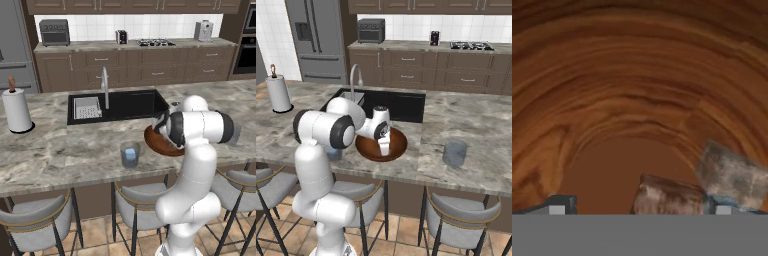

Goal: There are four ice cubes in the ice bowl. Place two ice cubes in each glass of water.

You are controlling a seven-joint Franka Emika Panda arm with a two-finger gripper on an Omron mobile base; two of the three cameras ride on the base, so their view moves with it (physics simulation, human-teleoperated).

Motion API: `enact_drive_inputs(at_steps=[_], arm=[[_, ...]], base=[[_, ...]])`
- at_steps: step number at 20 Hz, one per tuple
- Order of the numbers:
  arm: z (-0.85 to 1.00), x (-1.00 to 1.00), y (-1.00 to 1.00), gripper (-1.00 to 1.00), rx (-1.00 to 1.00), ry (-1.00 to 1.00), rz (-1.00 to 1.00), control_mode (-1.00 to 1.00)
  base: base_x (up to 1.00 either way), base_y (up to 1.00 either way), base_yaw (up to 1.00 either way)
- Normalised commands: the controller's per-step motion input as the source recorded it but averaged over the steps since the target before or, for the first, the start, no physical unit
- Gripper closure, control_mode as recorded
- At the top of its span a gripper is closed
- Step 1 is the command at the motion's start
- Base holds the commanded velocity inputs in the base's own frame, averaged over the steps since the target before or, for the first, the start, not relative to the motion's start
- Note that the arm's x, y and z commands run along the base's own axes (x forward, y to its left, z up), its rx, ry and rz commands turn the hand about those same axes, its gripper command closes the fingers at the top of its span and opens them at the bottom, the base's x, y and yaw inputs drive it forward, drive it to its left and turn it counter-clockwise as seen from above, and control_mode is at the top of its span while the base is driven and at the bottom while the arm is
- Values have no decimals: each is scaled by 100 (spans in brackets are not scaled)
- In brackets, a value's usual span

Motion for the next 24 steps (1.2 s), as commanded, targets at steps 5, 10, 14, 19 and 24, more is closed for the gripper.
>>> enact_drive_inputs(at_steps=[5,10,14,19,24], arm=[[-14,2,0,100,-5,-4,0,-100],[-10,0,0,100,-5,-4,0,-100],[-4,0,0,100,-1,-3,0,-100],[0,0,0,100,0,-2,0,-100],[0,0,0,100,0,-1,0,-100]], base=[[0,0,0],[0,0,0],[0,0,0],[0,0,0],[0,0,0]])
